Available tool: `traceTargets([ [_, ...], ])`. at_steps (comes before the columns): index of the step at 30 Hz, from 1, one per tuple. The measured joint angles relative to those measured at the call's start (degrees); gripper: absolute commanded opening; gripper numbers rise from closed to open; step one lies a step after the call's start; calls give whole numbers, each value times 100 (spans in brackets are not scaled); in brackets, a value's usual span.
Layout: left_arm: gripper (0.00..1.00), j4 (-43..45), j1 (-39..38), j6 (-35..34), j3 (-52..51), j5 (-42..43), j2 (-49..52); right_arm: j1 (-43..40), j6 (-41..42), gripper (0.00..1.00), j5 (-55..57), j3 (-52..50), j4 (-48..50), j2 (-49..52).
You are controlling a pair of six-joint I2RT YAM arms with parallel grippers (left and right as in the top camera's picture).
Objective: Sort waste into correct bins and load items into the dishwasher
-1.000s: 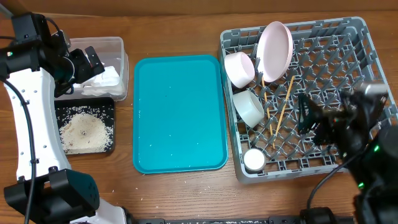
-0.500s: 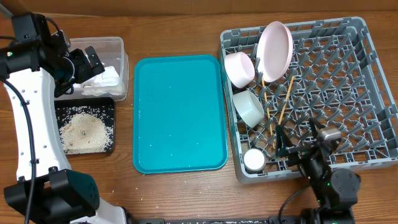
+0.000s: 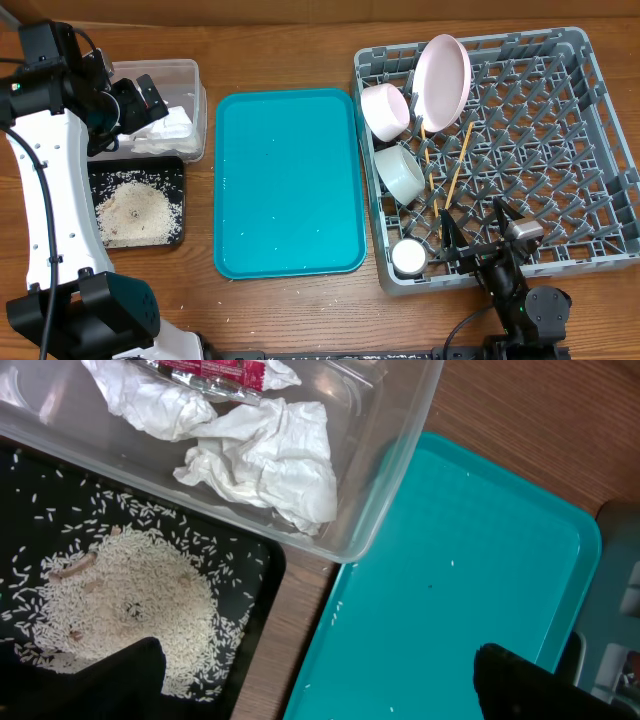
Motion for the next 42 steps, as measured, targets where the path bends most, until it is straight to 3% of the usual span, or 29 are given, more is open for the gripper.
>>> traceTargets([
  [32, 100, 166, -39, 0, -120, -223, -256, 0, 2, 100, 0, 0, -2, 0],
  [36, 100, 1401, -280, 17, -804, -299, -999, -2, 7, 100, 2, 0, -4, 0],
  [42, 100, 4343, -846, 245, -3303, -302, -2857, -2, 2, 100, 0, 0, -9, -4],
])
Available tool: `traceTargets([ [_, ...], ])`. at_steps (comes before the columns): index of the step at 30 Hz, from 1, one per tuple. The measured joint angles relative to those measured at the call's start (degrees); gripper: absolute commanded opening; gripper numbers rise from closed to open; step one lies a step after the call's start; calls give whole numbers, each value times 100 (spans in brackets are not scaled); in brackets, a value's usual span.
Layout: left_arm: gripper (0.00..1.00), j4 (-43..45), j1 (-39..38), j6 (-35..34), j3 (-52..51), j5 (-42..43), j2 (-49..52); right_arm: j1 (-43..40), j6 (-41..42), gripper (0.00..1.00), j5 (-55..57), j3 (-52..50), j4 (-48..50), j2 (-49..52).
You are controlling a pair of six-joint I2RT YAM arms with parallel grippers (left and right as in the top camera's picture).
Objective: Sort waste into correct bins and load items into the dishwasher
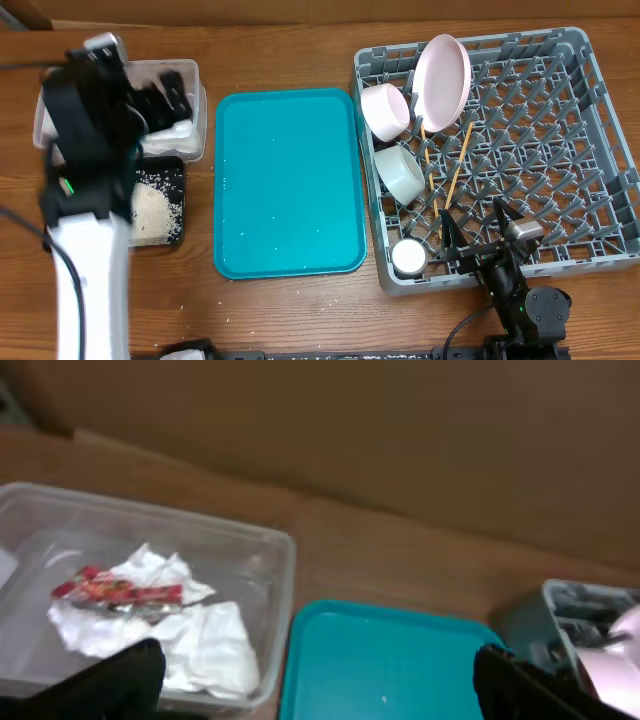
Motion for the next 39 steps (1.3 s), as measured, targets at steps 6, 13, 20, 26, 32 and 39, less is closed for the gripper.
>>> traceTargets([
  [6, 100, 1991, -260, 125, -2970, 114, -1753, 0, 0, 100, 2, 0, 7, -2],
  [13, 100, 3316, -282, 238, -5615, 203, -3917, 2, 0, 100, 0, 0, -9, -2],
  [20, 100, 3377, -282, 516, -6795, 225, -5525, 0, 4, 100, 2, 0, -9, -2],
  [26, 100, 2855, -282, 645, -7031, 221, -6116, 2, 2, 100, 0, 0, -7, -2],
  [32, 100, 2426, -282, 688, -7040, 201, -6734, 0, 0, 100, 2, 0, -11, -2],
  [39, 100, 2428, -282, 688, -7040, 201, -7005, 0, 2, 100, 0, 0, -11, -2],
])
